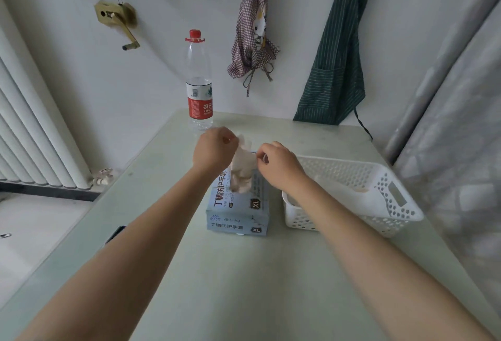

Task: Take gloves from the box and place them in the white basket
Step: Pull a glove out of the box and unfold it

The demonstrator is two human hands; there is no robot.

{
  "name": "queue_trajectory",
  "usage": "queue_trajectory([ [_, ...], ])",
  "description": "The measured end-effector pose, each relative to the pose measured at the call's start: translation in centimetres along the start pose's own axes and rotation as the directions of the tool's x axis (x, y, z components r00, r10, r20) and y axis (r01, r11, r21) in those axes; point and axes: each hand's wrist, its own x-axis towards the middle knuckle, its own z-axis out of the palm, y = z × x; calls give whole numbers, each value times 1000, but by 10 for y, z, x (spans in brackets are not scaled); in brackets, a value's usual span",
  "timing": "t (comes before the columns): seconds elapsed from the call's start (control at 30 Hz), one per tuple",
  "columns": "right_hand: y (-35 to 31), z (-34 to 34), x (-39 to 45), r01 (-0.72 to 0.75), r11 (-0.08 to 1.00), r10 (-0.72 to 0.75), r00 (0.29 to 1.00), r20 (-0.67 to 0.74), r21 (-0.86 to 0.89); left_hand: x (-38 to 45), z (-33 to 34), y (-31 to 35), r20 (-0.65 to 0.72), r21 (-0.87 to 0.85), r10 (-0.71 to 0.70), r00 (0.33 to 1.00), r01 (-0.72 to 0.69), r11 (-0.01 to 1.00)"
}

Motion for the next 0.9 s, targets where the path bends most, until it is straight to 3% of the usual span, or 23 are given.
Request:
queue_trajectory([
  [0.17, -5, -5, 1, -47, 980, 55, 998, -40, 195, 3, -20, 16, -129, -142, 66, 989, -84, 986],
  [0.27, -11, -13, 0, -108, 923, 145, 987, -73, 368, 4, -29, 29, -41, -454, -65, 997, 40, 890],
  [0.4, -14, -26, -3, -190, 770, 321, 941, -112, 609, 3, -41, 41, 224, -837, -224, 949, 305, 455],
  [0.47, -14, -33, -2, -224, 682, 380, 922, -75, 696, 2, -44, 43, 342, -899, -202, 918, 382, 215],
  [0.53, -15, -38, -4, -274, 619, 363, 931, 41, 736, 0, -43, 44, 413, -901, -198, 889, 431, 54],
  [0.63, -18, -41, -10, -327, 512, 182, 945, 272, 794, -6, -40, 44, 450, -880, -246, 858, 473, 39],
  [0.7, -19, -41, -16, -321, 458, 72, 943, 326, 829, -14, -40, 50, 469, -876, -215, 857, 482, 8],
  [0.8, -21, -46, -24, -270, 542, 13, 949, 314, 795, -21, -40, 55, 479, -874, -212, 852, 485, -26],
  [0.9, -19, -48, -26, -252, 662, 65, 958, 280, 706, -21, -39, 52, 484, -868, -245, 840, 497, -10],
])
